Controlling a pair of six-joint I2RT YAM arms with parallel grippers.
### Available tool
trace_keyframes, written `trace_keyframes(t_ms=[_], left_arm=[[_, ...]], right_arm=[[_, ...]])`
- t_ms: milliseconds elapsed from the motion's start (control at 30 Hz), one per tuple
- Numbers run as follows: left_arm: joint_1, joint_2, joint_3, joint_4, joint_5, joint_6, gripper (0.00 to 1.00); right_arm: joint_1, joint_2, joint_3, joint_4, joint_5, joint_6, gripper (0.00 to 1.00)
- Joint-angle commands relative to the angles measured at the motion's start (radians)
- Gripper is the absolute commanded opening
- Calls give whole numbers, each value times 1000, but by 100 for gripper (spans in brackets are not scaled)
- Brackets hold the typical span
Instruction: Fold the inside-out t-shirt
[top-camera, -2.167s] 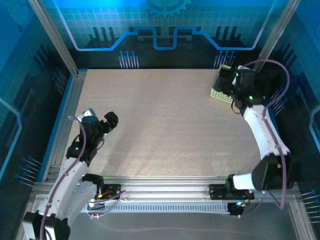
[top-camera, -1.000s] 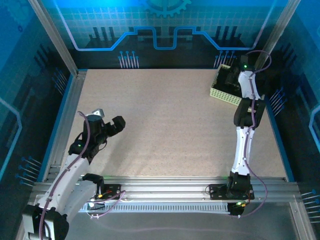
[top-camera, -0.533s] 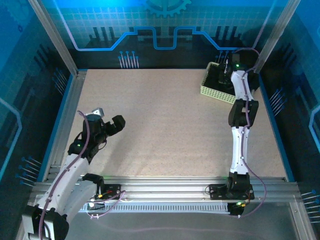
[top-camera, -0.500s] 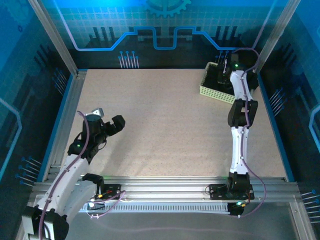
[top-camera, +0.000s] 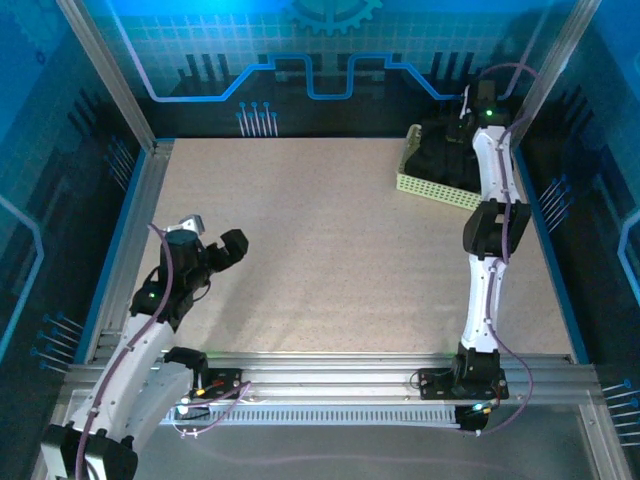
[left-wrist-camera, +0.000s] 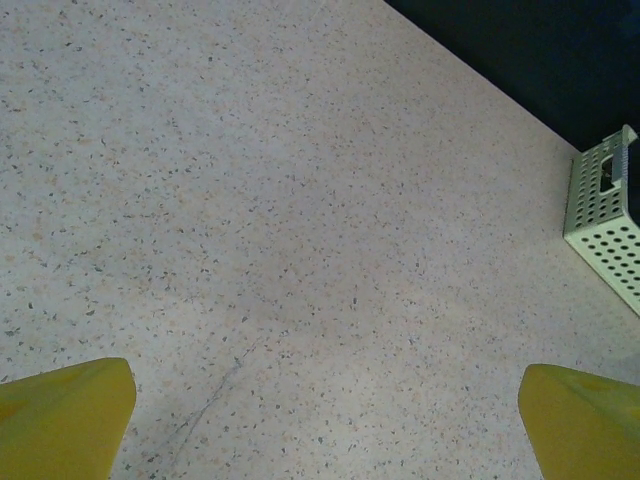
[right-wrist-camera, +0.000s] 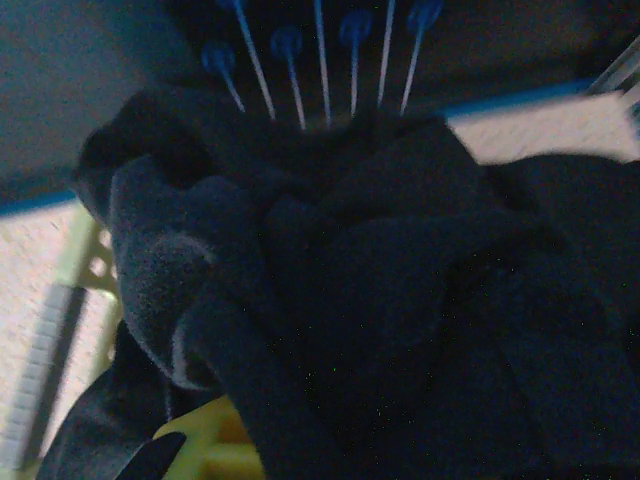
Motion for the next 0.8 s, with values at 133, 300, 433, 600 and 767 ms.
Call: trace_keyframes(t_ms=[133,300,433,600,767], left_arm=[[-5,-26,30,-29,-1,9,99],[-7,-31,33,-36,6,12,99],[-10,-37,30,-34,8,11,99],[-13,-45,25,-34,12,8,99],[-16,-59,23,-42,12,7,99]], right_arm=[[-5,-280,-152,152,37,43,0],[8,-468,-305,261,40,55,0],[34,-630,-426,349,42,41,0],[96,-804,-521,418,42,-25,0],[207,-894,-554,415,42,-126,0]])
